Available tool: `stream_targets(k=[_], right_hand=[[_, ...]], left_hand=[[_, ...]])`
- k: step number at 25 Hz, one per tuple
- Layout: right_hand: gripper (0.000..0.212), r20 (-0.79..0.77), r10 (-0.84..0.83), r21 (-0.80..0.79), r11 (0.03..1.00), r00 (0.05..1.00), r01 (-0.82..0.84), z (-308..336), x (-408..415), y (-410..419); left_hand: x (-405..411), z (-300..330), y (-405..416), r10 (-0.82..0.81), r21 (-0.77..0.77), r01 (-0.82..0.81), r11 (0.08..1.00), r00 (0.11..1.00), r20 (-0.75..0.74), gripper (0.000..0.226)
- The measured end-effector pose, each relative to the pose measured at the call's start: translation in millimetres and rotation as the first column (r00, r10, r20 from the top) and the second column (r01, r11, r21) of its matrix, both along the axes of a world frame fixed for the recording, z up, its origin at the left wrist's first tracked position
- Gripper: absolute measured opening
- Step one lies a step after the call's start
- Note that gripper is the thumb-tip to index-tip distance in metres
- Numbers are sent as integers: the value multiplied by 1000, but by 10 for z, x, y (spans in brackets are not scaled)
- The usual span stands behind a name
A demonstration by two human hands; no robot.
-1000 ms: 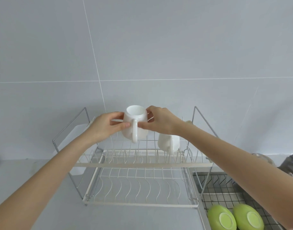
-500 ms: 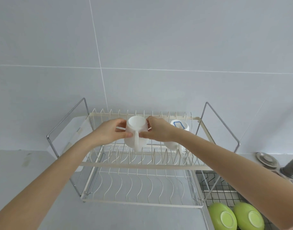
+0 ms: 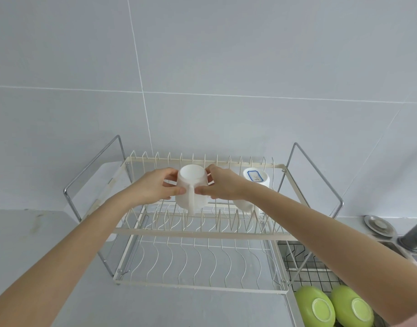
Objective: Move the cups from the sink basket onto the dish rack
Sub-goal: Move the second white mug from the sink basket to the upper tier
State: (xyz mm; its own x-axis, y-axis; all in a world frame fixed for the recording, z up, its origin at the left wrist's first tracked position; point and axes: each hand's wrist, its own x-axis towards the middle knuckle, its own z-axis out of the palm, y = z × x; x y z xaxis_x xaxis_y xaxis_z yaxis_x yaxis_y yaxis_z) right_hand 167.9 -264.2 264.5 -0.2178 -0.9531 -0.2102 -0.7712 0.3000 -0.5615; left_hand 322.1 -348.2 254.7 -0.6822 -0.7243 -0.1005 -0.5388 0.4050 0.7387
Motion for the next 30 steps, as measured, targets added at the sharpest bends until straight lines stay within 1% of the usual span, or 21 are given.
stream_targets(k=[3,6,8,11,13,14,15,17,21,24,27,30], right_hand=[[55,-10,2,11,1000,1000,-2,10,-5,-2],[62,-45,29,33,999,999,-28,34,-6,14],[67,-81,53,43,998,995,-49,66,-8,46],[73,-163,95,39,995,982,-90,171,-12,143],[72,-253,149,39,989,956,-143,283,-8,251],[70,-290,170,35,985,942,-167,343,-7,309],[69,-316,182,24,983,931,-184,403,-7,374],[67,-361,190,-13,978,913,-209,511,-34,534],[63,-448,165,-78,972,879,-222,697,-162,922],[62,-470,135,-95,975,872,-202,808,-308,1272],[62,-497,94,-113,979,863,-172,875,-499,1619],[62,-492,50,-131,983,869,-130,886,-720,1930]], left_hand=[[0,4,4,8,32,-8,999,1000,-2,48],[23,41,-9,2,35,-3,999,1000,26,61],[51,102,0,5,16,-6,1000,999,39,66],[77,213,58,4,-47,0,999,997,73,63],[78,300,141,-3,-123,21,992,990,143,62],[75,347,188,-3,-185,40,982,981,194,62],[70,402,244,2,-254,61,965,970,241,62],[41,524,398,10,-371,102,923,958,288,61],[-64,747,737,67,-516,146,844,926,372,66],[-182,886,1047,93,-559,176,811,903,419,68],[-341,965,1372,69,-567,216,795,896,438,69],[-566,1009,1668,43,-571,246,783,895,444,70]])
